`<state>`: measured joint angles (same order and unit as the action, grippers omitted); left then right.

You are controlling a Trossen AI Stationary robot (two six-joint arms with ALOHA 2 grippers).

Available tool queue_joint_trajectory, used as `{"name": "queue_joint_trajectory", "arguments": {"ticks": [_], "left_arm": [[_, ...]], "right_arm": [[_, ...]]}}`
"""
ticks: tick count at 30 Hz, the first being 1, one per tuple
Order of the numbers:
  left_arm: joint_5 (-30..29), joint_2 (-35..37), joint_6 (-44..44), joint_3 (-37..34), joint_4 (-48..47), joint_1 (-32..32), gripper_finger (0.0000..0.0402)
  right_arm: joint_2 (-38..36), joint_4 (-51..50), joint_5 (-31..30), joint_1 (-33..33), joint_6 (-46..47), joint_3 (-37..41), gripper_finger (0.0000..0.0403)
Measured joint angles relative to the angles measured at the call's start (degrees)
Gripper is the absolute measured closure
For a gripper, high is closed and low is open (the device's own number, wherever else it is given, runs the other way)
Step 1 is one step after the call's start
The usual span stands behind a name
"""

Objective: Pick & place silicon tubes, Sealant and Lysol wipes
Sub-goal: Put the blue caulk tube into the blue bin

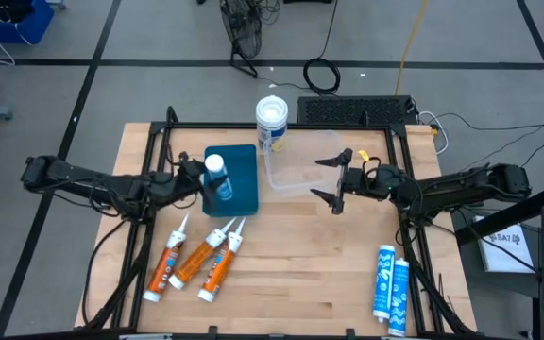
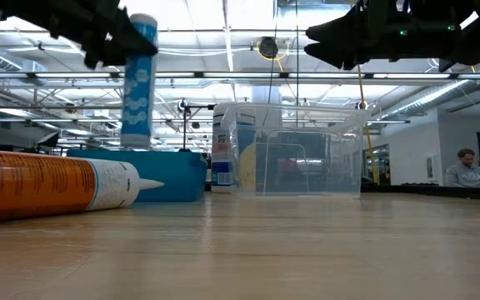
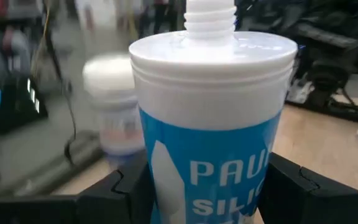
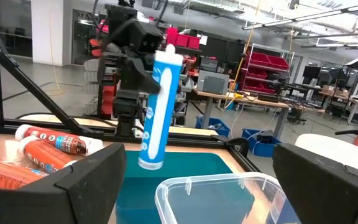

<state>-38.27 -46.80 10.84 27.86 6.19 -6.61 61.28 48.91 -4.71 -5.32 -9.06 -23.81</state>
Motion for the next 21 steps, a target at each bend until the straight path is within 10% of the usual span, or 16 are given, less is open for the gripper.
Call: {"name": "queue_joint_trajectory", "arguments": {"ticks": [21], "left_arm": [[12.68, -2.11, 21.46, 0.00, -18.50, 11.03, 0.0184]], "right_arm": [[0.04, -0.49, -0.41, 0.00, 0.67, -0.02, 0.0023]]}}
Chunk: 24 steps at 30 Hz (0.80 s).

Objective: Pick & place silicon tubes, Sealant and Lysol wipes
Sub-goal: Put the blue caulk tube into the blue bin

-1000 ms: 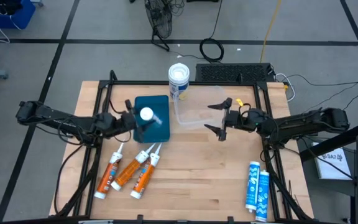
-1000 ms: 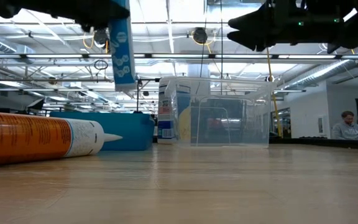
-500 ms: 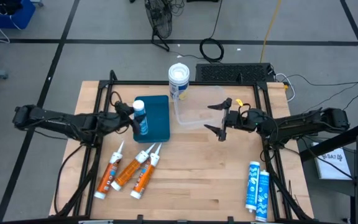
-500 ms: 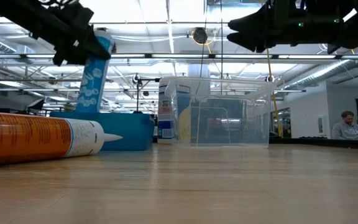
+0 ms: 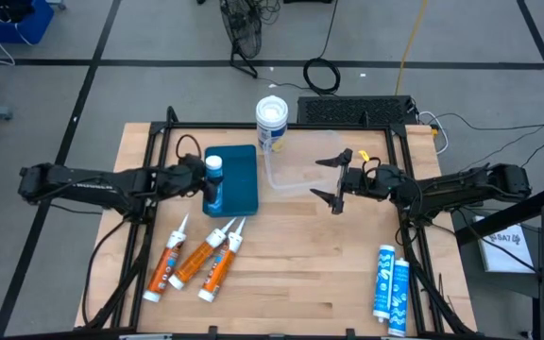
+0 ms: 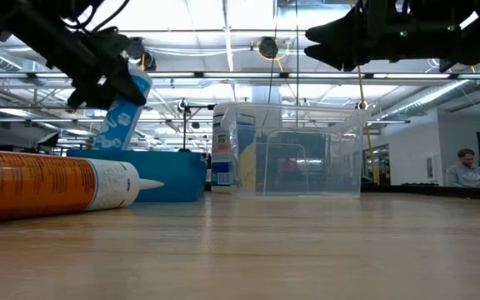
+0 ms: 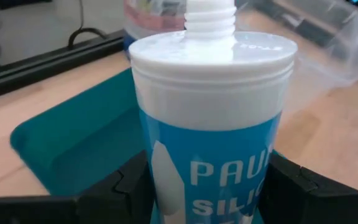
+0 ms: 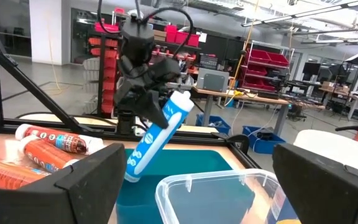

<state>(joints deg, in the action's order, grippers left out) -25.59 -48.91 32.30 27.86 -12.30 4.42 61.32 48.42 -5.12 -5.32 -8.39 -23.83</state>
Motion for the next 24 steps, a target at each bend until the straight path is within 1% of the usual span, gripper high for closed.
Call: {"name": "queue_joint_trajectory", "arguments": {"ticks": [6, 9, 11, 15, 17, 20, 24], "left_arm": [[0.32, -2.51, 0.74, 0.00, 0.53, 1.42, 0.0184], [0.26, -3.59, 0.78, 0.11, 0.87, 1.77, 0.0180], [0.14, -3.93, -0.62, 0.11, 0.77, 1.91, 0.0146], [-0.26, -4.01, -1.03, 0.00, 0.30, 1.97, 0.0058], [-0.36, -4.00, -1.10, 0.00, 0.28, 1.93, 0.0029], [-0.39, -4.01, -1.36, 0.00, 0.29, 1.95, 0.0009], [-0.39, -4.01, -3.64, 0.00, 0.43, 1.95, 0.0021]], "right_arm": [[0.00, -0.32, -3.68, 0.00, -0.72, 0.00, 0.0023], [0.00, -0.32, -3.89, 0.00, -0.86, 0.00, 0.0023], [0.00, -0.28, -3.87, 0.00, -1.10, 0.00, 0.0023], [0.00, -0.28, -3.89, 0.00, -1.28, 0.00, 0.0023], [0.00, -0.28, -3.87, 0.00, -1.28, 0.00, 0.0023], [0.00, -0.28, -3.87, 0.00, -1.28, 0.00, 0.0023], [0.00, -0.28, -3.87, 0.00, -1.28, 0.00, 0.0023]]}}
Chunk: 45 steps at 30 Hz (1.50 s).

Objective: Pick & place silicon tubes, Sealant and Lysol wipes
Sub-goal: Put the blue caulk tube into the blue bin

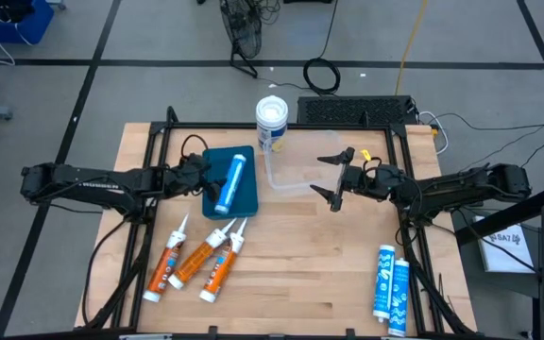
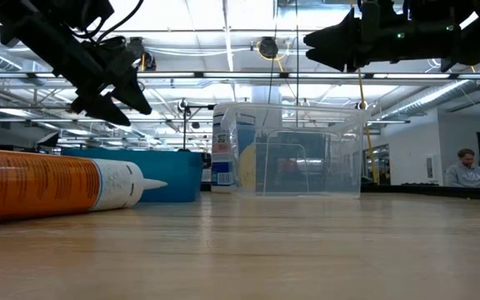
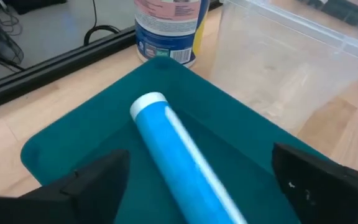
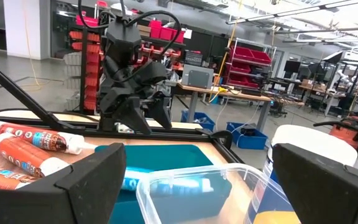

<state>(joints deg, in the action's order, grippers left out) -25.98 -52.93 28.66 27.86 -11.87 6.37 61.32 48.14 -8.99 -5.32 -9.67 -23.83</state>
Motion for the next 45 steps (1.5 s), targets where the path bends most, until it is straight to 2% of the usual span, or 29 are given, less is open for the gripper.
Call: {"name": "queue_joint_trajectory", "arguments": {"ticks": [8, 15, 22, 30, 35, 38, 41, 45], "left_arm": [[0.00, 0.00, -1.93, 0.00, 0.06, 0.00, 0.0045], [0.00, 0.00, -2.56, 0.00, 0.08, 0.00, 0.0045], [1.44, 1.02, -10.94, 0.00, 1.15, -0.27, 0.0051], [3.74, 4.86, -24.84, 0.00, 9.74, -2.64, 0.0045], [7.87, 6.86, -31.24, 0.00, 14.81, -4.30, 0.0041], [10.78, 7.61, -33.44, 0.00, 16.24, -5.11, 0.0045], [10.93, 7.72, -33.50, 0.00, 16.58, -5.61, 0.0048], [10.93, 7.54, -32.80, 0.00, 16.43, -5.66, 0.0043]], "right_arm": [[0.00, 0.00, 0.02, 0.00, 0.00, 0.00, 0.0023], [0.00, -0.02, 0.02, 0.00, 0.61, 0.00, 0.0023], [0.00, -0.43, 0.02, 0.17, 1.90, 0.00, 0.0023], [0.00, -3.91, 0.25, 0.17, 8.73, -0.02, 0.0023], [-0.27, -2.78, 9.75, 0.54, 10.29, -0.02, 0.0023], [-1.58, -5.44, 11.97, 2.98, 8.84, -1.91, 0.0023], [-2.82, -16.86, 8.26, 7.29, 5.10, -7.06, 0.0023], [-2.32, -40.15, -7.04, 14.52, 2.11, -18.19, 0.0023]]}}
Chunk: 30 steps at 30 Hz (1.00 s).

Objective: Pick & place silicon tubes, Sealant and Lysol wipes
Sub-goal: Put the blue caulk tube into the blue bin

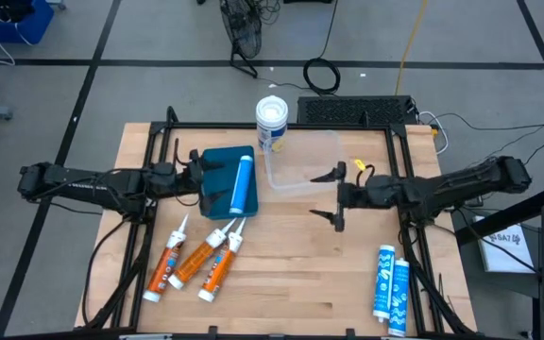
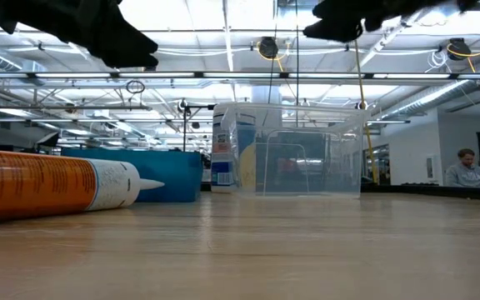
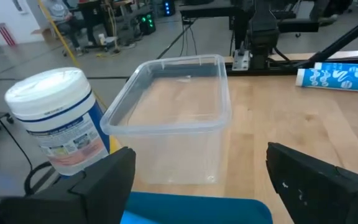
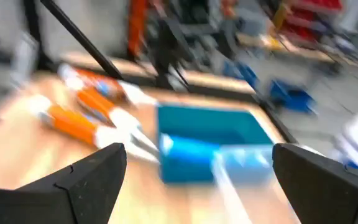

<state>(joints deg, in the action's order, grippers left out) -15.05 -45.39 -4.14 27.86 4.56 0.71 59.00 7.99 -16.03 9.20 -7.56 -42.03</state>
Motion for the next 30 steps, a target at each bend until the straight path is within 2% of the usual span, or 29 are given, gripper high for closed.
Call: {"name": "queue_joint_trajectory", "arguments": {"ticks": [2, 4, 7, 11, 14, 20, 26, 30], "left_arm": [[-0.01, -0.02, 0.48, 0.00, 0.00, 0.00, 0.0040], [-0.02, -0.02, 1.47, 0.00, 0.00, 0.00, 0.0036], [-0.02, -0.02, 3.14, 0.00, 0.02, 0.00, 0.0035], [-0.02, -0.02, 3.34, 0.00, 0.00, 0.00, 0.0038], [-0.02, -0.02, 3.22, 0.00, -0.01, 0.00, 0.0040], [-0.04, -0.02, 3.18, 0.00, 0.00, 0.00, 0.0034], [-0.04, -0.02, 3.17, 0.00, 0.00, 0.00, 0.0041], [-0.04, -0.02, 3.17, 0.00, -0.01, 0.00, 0.0045]], "right_arm": [[1.41, -10.93, -7.97, 3.72, 2.32, -5.73, 0.0023], [2.86, -21.46, -12.64, 7.19, 8.27, -10.75, 0.0023], [5.14, -32.76, -15.15, 11.80, 20.68, -17.29, 0.0023], [9.07, -44.46, -14.98, 16.81, 38.66, -22.77, 0.0023], [11.93, -49.43, -8.44, 18.66, 52.68, -25.62, 0.0023], [16.26, -50.51, 13.92, 19.41, 81.45, -24.69, 0.0023], [21.41, -51.65, 25.36, 22.67, 109.98, -19.67, 0.0023], [25.48, -51.53, 33.87, 26.29, 121.88, -16.95, 0.0023]]}}
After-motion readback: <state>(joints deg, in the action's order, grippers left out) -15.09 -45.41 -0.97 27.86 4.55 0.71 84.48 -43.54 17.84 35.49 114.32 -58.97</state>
